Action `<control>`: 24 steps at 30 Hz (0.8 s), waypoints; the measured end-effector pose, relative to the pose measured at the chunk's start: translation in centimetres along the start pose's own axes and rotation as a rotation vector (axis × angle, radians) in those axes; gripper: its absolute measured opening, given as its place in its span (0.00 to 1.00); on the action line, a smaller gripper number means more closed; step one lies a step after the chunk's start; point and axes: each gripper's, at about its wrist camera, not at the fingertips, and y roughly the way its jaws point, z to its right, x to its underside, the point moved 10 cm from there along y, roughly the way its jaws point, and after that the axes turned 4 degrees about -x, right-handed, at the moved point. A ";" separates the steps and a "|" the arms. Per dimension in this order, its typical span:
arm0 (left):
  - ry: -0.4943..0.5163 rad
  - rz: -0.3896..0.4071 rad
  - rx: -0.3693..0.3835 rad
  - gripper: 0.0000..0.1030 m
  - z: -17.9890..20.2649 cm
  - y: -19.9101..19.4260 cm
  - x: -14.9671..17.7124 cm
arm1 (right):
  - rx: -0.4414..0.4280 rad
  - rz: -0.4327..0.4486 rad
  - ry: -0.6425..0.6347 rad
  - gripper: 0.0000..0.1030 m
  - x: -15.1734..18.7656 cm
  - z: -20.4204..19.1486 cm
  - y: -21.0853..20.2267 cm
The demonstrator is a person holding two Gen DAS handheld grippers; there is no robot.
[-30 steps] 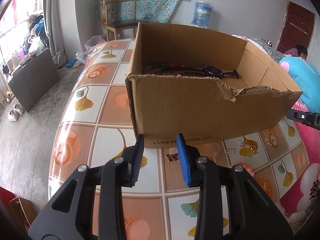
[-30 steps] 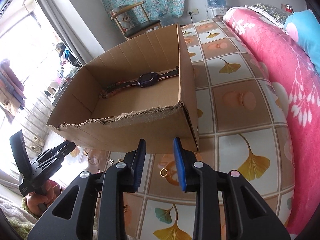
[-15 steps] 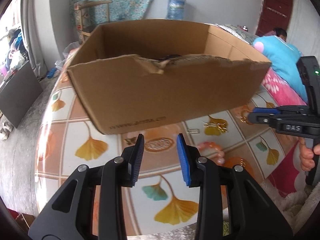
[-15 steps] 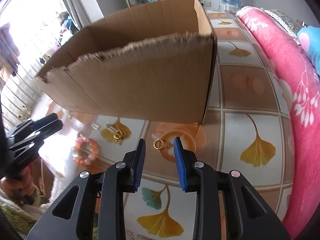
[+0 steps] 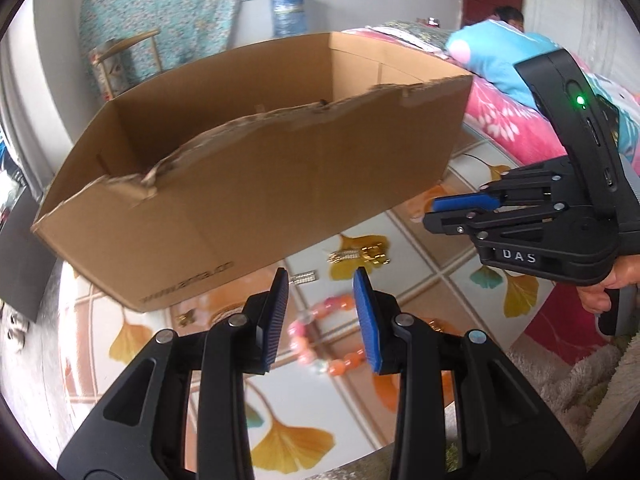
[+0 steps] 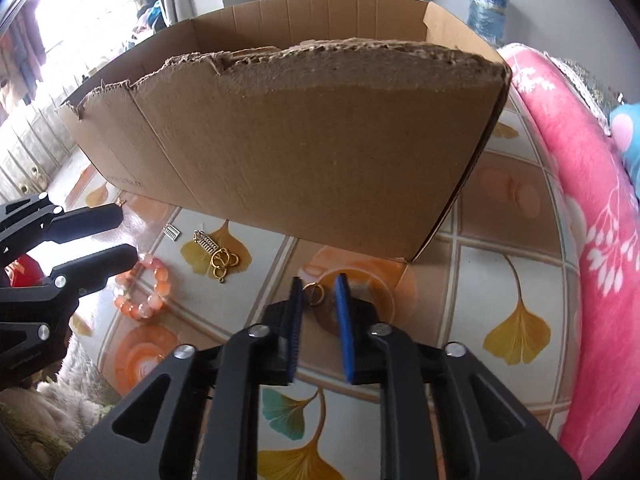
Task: Organize jewelry
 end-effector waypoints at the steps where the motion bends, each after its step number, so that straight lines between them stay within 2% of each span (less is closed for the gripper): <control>1: 0.007 -0.002 0.006 0.31 0.3 0.1 -0.1 | -0.006 0.000 -0.001 0.11 0.0 0.0 0.0; 10: 0.023 -0.025 0.054 0.31 1.9 1.0 -0.6 | -0.021 0.006 0.059 0.10 0.7 1.9 -1.0; 15: 0.042 -0.041 0.077 0.20 2.9 1.9 -1.2 | -0.034 0.014 0.086 0.10 1.0 3.1 -1.2; 20: 0.041 -0.073 0.068 0.11 3.0 3.1 -1.2 | -0.039 0.021 0.084 0.10 1.0 3.0 -1.1; 24: 0.025 -0.103 0.068 0.11 2.8 3.9 -0.9 | -0.051 0.025 0.088 0.10 1.1 2.8 -1.0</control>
